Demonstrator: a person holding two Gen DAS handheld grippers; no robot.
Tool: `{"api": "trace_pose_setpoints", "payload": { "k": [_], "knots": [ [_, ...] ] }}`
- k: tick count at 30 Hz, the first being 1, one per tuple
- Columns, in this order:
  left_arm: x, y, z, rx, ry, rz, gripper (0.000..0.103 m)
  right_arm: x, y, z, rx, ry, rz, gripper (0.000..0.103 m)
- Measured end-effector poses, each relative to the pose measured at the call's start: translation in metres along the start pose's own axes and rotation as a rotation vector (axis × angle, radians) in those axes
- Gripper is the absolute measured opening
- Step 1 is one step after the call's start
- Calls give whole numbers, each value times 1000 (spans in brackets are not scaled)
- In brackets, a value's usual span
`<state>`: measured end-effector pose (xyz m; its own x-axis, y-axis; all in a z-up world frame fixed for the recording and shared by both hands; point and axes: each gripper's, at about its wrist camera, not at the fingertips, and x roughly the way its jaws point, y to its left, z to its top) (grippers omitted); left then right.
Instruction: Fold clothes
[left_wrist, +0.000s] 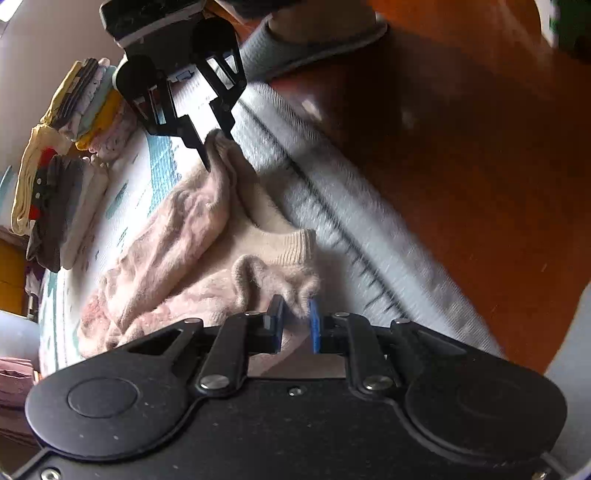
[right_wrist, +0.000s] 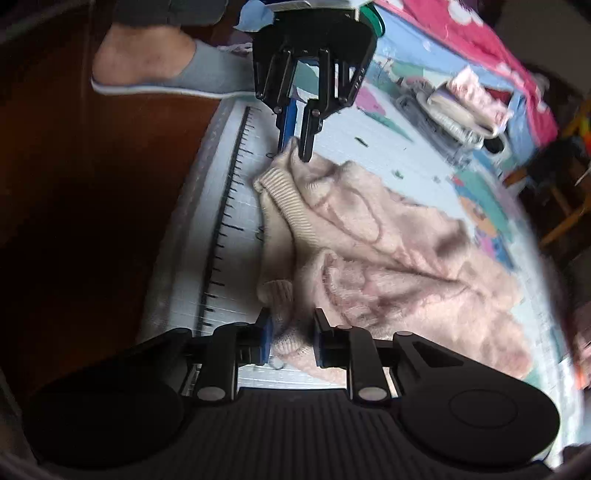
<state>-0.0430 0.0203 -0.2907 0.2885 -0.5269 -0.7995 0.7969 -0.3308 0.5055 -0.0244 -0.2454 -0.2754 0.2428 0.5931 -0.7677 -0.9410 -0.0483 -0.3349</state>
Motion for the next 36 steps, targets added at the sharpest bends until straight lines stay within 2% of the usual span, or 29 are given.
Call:
{"api": "trace_pose_setpoints", "payload": {
  "k": [2,5,7,9,12,16,18,20,25,28,31,36],
  "knots": [
    [-10,-1,10,-62,-19,-48,12,-8,1,2,36,-7,29,23],
    [-33,18,21,-226,-67,-169,12,-31,1,7,112,-44,119,23],
    [-47,47,16,-337,-95,-193,12,-48,-14,10,174,-60,140,23],
    [-60,76,12,-448,-122,-217,12,-69,-41,12,265,-90,114,23],
    [-82,127,-9,-592,-169,-144,12,-93,-88,10,371,-134,25,23],
    [-99,192,-50,-780,-220,-26,12,-99,-155,4,493,-186,-103,23],
    [-100,220,-75,-877,-235,39,12,-92,-192,-2,568,-216,-123,23],
    [-94,242,-98,-952,-243,68,12,-80,-228,-8,628,-225,-120,23],
    [-68,278,-152,-1122,-223,98,12,-39,-310,-31,775,-206,-73,23],
    [-45,295,-175,-1169,-171,109,11,-14,-350,-47,857,-180,-46,23],
    [-23,310,-193,-1206,-123,113,11,14,-375,-56,888,-141,-55,23],
    [14,331,-221,-1285,-70,89,11,46,-399,-78,997,-128,-62,23]
  ]
}}
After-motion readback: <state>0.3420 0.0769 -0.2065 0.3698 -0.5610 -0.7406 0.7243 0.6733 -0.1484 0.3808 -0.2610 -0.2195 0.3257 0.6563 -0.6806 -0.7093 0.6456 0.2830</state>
